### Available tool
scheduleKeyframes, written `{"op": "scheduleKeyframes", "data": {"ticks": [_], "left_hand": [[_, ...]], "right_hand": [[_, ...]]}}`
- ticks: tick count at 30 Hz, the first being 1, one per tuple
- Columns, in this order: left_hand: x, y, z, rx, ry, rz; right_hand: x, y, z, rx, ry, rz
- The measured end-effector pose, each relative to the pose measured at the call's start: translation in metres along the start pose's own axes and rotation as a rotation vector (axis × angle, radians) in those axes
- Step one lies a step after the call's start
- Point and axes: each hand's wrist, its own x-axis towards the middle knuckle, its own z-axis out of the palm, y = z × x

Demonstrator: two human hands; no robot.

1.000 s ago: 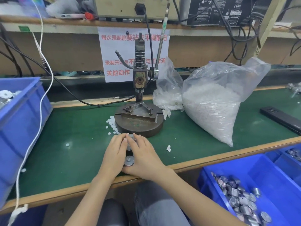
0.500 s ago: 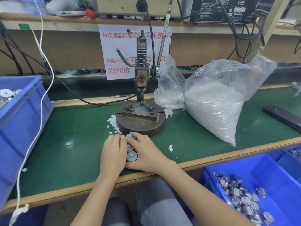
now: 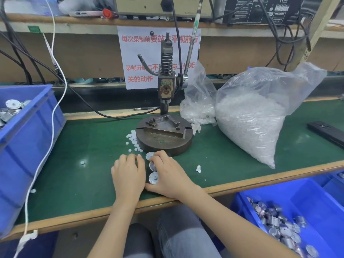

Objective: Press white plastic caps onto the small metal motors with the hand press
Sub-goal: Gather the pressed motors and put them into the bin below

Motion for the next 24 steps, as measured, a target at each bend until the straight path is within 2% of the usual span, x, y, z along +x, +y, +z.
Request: {"op": "scheduleKeyframes", "data": {"ticks": [6, 12, 17, 21, 24], "left_hand": [[0.0, -0.001, 0.0, 0.006, -0.016, 0.004], [0.001, -0.001, 0.0, -0.036, -0.062, 0.052], [0.0, -0.002, 0.003, -0.081, -0.139, 0.178], [-0.001, -0.003, 0.004, -0.036, -0.155, 0.288], [0.0, -0.004, 0.004, -0.042, -0.182, 0.304]], "right_hand": [[-0.001, 0.001, -0.002, -0.037, 0.0, -0.031], [-0.006, -0.001, -0.005, 0.068, 0.158, 0.02], [-0.015, 0.006, -0.026, 0.288, 0.302, 0.17], [-0.033, 0.028, -0.059, 0.376, 0.478, 0.292], [-0.059, 0.051, -0.084, 0.42, 0.604, 0.437]]}}
